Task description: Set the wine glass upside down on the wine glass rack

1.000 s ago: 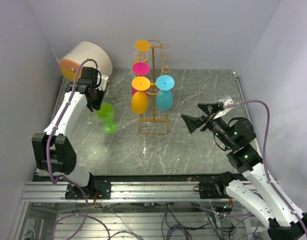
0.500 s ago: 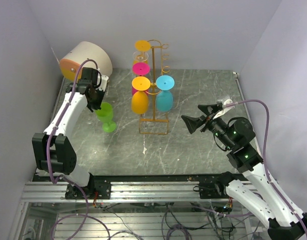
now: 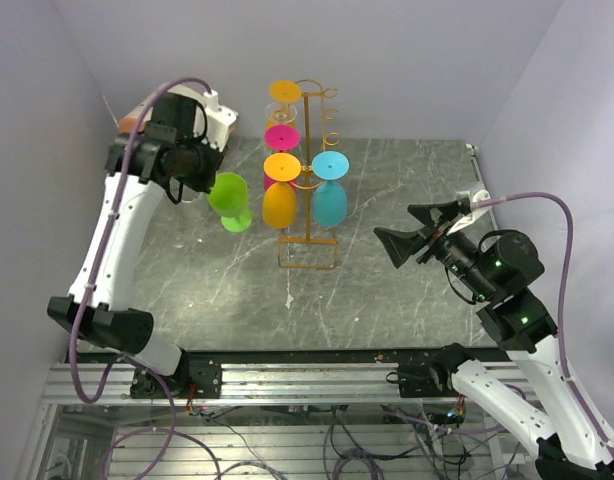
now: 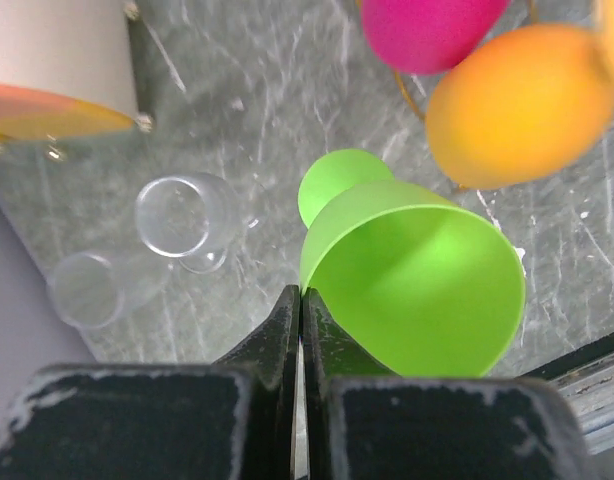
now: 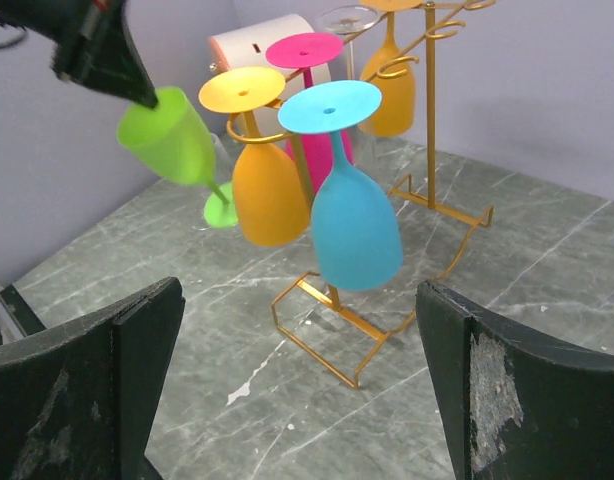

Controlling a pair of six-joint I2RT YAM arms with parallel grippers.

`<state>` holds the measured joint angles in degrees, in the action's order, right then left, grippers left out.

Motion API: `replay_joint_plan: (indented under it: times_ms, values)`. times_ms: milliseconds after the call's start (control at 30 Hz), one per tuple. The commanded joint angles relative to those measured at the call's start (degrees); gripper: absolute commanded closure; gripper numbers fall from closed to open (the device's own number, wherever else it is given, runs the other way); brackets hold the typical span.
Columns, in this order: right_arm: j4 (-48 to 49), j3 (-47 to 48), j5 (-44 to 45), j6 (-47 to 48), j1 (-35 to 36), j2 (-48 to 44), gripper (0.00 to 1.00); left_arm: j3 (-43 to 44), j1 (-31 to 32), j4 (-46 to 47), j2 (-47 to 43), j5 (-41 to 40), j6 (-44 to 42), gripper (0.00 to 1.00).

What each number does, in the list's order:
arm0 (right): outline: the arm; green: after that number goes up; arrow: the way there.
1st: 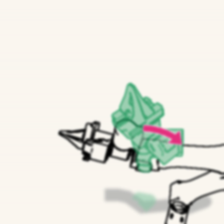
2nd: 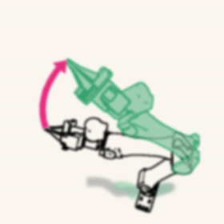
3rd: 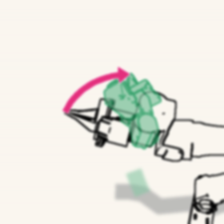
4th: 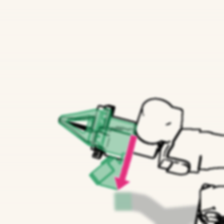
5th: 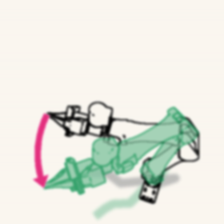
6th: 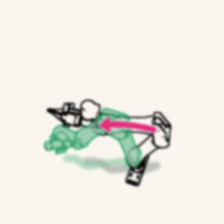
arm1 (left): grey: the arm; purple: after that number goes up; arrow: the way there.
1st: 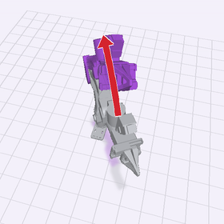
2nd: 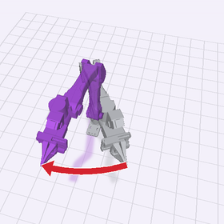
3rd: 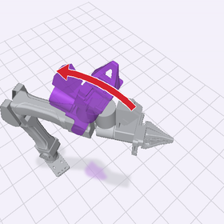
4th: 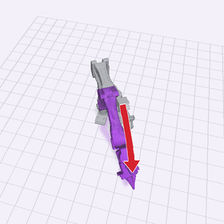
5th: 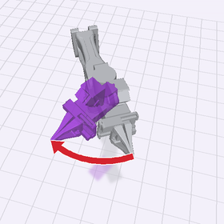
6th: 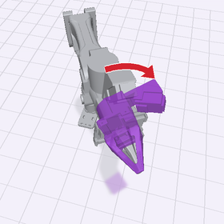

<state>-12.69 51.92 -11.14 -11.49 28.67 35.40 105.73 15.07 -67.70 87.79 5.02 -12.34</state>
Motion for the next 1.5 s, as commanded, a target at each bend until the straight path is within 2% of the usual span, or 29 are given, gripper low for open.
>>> replay_joint_plan:
  times_ms: [0,100,233,300,400,467,533,600,667,733,833,933,1000,1067,1167,1367,1467]
  values:
    - [-3.5,3.3,-1.2,-2.2,-0.2,-1.5,0.0,13.9,1.3,-11.7,-2.4,0.6,-3.4,0.93]
    - [-2.0,6.7,-4.3,-5.4,-0.2,-0.5,0.0,23.5,1.9,-13.6,-3.1,-4.2,-5.1,0.93]
    - [-2.6,13.5,-13.8,-8.3,-0.2,5.1,0.0,33.4,2.0,-11.7,-4.7,-9.0,-7.4,0.93]
    - [-3.3,16.6,-15.9,-10.7,-0.1,8.9,0.0,31.4,2.0,-3.5,-8.8,-11.3,-7.9,0.93]
    - [1.3,17.9,-21.3,-18.4,-0.1,14.0,0.0,21.5,2.0,12.3,-17.8,-12.8,-7.3,0.93]
    - [12.3,15.5,-26.2,-30.3,-0.1,16.9,0.03,23.9,2.0,13.8,-17.6,-12.0,-6.0,0.93]
    - [29.3,11.0,-28.6,-47.1,-0.1,20.0,0.13,24.8,1.9,15.6,-17.4,-10.8,-5.2,0.93]
    - [49.3,6.9,-26.1,-67.1,0.2,23.7,0.26,23.7,2.0,18.1,-18.4,-9.4,-4.5,0.93]
    - [58.4,6.2,-21.9,-76.6,2.8,27.3,0.28,24.6,2.0,18.4,-18.1,-8.0,-3.1,0.93]
    - [56.2,10.4,-18.2,-77.5,6.3,30.3,0.29,24.1,2.0,19.5,-18.6,-6.6,-1.6,0.93]
    - [50.3,18.9,-10.6,-73.8,14.0,34.7,0.29,23.8,1.9,20.2,-19.2,-4.8,0.5,0.93]
    - [54.3,23.5,-3.3,-77.6,18.3,41.0,0.3,23.1,1.2,20.9,-19.9,-3.4,2.2,0.93]
    - [57.4,25.9,-0.6,-82.5,19.9,45.9,0.38,22.8,0.6,21.5,-20.2,-2.3,3.5,0.93]
    - [61.0,29.8,-0.2,-86.9,20.7,51.6,0.44,22.1,0.1,22.4,-20.7,-0.5,4.4,0.93]
    - [61.0,36.2,-0.3,-91.4,21.5,59.1,0.47,20.2,-1.0,24.3,-22.0,2.0,6.2,0.93]
    - [51.3,38.8,7.8,-91.3,23.6,60.5,0.46,15.9,-3.9,26.8,-24.1,7.1,10.1,0.93]
    - [51.0,38.0,11.8,-91.9,23.5,60.1,0.46,15.0,-4.4,27.0,-24.3,8.4,10.7,0.93]
